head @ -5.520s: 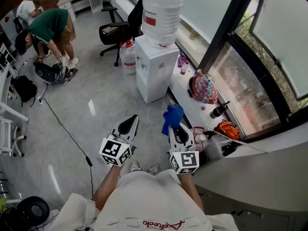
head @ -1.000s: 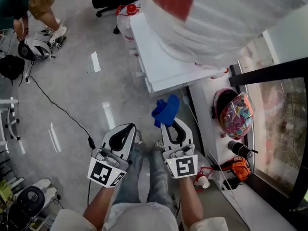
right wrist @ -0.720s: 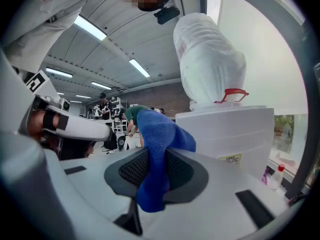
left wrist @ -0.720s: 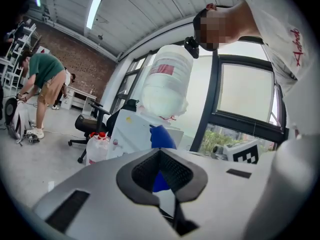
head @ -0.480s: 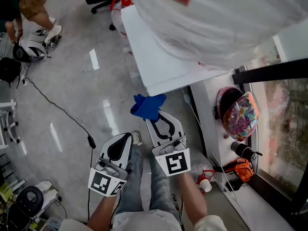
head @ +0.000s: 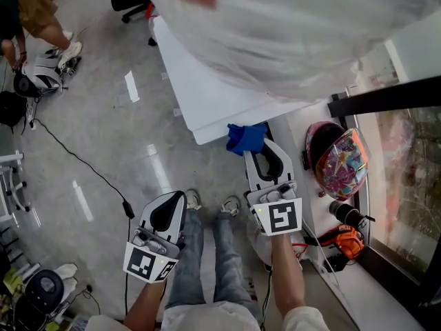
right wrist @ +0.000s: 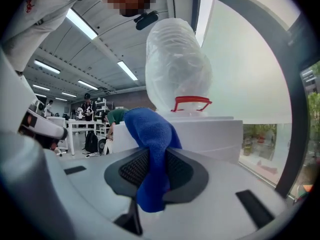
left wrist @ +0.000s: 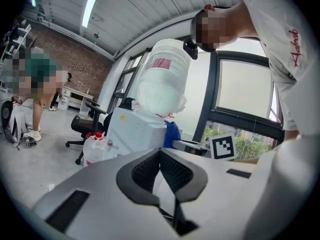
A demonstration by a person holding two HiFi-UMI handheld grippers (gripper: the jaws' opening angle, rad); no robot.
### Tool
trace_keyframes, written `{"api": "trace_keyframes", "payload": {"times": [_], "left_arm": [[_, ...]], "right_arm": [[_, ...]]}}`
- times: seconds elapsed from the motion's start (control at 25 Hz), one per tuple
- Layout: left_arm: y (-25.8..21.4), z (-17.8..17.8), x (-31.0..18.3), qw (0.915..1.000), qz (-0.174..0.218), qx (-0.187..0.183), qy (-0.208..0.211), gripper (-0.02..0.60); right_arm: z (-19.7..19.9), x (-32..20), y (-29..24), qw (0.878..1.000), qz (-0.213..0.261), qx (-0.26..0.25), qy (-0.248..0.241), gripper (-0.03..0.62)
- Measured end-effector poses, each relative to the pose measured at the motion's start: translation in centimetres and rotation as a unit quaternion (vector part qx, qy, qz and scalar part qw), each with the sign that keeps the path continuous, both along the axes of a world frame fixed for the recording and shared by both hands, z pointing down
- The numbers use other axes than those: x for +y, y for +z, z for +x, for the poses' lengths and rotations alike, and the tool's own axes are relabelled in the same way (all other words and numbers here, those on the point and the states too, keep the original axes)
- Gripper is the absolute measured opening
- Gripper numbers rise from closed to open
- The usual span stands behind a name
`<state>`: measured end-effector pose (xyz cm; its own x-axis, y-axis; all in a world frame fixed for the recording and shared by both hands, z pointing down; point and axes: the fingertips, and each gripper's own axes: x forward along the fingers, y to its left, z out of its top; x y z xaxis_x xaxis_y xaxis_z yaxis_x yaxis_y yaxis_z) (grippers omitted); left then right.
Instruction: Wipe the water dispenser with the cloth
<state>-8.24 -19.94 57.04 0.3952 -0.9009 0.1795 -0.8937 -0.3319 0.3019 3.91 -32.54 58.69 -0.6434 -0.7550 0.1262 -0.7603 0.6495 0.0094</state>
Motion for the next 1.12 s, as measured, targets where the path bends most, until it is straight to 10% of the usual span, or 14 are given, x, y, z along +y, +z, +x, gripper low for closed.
{"api": "trace_keyframes", "payload": {"times": [0.6,1.12], "left_arm": [[0.5,1.7,-0.3,0.9999,-0.003,-0.007,0.01,0.011],[1.6,0.5,2.5,0.9999,-0.006,-0.001,0.009,0.011]], "right_arm": [[14.0,-9.5,0.8,0.992,0.016,0.002,0.123,0.097],[5.4,-0.8,2.8,0.998,-0.001,-0.013,0.061,0.097]]}}
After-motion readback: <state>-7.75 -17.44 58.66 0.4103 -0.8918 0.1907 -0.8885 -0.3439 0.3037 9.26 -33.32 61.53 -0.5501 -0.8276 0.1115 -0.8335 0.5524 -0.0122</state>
